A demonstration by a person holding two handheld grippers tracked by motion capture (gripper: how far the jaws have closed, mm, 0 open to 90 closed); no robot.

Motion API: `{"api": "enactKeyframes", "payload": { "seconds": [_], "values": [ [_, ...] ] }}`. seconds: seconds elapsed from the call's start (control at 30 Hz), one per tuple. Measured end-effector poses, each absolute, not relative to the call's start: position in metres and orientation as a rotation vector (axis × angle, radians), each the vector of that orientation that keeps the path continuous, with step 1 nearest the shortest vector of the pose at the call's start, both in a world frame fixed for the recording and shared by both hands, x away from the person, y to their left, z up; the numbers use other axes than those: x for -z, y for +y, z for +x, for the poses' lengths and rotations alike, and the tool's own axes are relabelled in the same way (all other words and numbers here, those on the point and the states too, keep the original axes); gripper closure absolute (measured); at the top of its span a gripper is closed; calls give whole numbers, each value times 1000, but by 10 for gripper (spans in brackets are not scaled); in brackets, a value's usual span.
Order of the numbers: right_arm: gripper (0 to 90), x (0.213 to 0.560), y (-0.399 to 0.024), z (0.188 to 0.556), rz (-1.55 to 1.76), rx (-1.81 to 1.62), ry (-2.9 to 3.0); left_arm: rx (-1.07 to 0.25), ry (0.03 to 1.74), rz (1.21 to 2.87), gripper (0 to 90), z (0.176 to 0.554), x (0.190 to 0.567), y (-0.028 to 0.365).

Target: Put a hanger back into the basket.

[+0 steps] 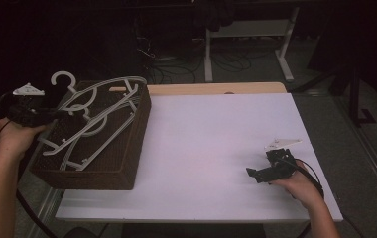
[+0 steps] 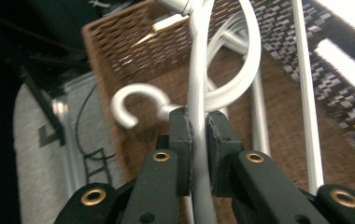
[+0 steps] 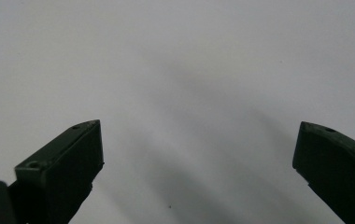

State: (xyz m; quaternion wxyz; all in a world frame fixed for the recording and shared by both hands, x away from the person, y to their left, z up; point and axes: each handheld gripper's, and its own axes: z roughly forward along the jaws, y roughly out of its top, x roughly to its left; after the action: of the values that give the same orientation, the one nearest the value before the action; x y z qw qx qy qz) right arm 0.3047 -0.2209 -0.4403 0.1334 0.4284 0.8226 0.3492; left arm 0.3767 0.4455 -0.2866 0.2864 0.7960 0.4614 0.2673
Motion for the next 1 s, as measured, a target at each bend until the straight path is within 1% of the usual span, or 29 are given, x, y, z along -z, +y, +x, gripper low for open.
{"api": "enactKeyframes", "payload": {
  "seconds": [0.1, 0.2, 0.4, 0.57, 0.77, 0.8, 0.87, 0.9, 0.97, 1.0],
  "values": [
    [15, 441, -220, 305, 1243, -1010, 2387, -719, 1273, 2120, 823, 377, 294, 454],
    [15, 441, -220, 305, 1241, -1004, 2392, -699, 1289, 2137, 822, 381, 304, 454],
    [15, 441, -220, 305, 1242, -1005, 2390, -655, 1305, 2175, 822, 392, 327, 445],
    [15, 441, -221, 305, 1246, -1008, 2390, -650, 1327, 2196, 821, 396, 339, 438],
    [15, 441, -221, 305, 1239, -1019, 2393, -569, 1338, 2212, 799, 392, 352, 438],
    [15, 441, -221, 305, 1236, -1022, 2394, -556, 1328, 2227, 781, 391, 353, 436],
    [15, 441, -222, 305, 1236, -1025, 2391, -548, 1311, 2229, 663, 391, 354, 433],
    [15, 441, -222, 305, 1232, -1025, 2392, -538, 1301, 2233, 640, 391, 354, 431],
    [15, 441, -222, 306, 1229, -1025, 2393, -546, 1287, 2223, 557, 390, 353, 429],
    [15, 441, -222, 306, 1229, -1025, 2392, -543, 1280, 2210, 529, 390, 352, 428]
  ]
}}
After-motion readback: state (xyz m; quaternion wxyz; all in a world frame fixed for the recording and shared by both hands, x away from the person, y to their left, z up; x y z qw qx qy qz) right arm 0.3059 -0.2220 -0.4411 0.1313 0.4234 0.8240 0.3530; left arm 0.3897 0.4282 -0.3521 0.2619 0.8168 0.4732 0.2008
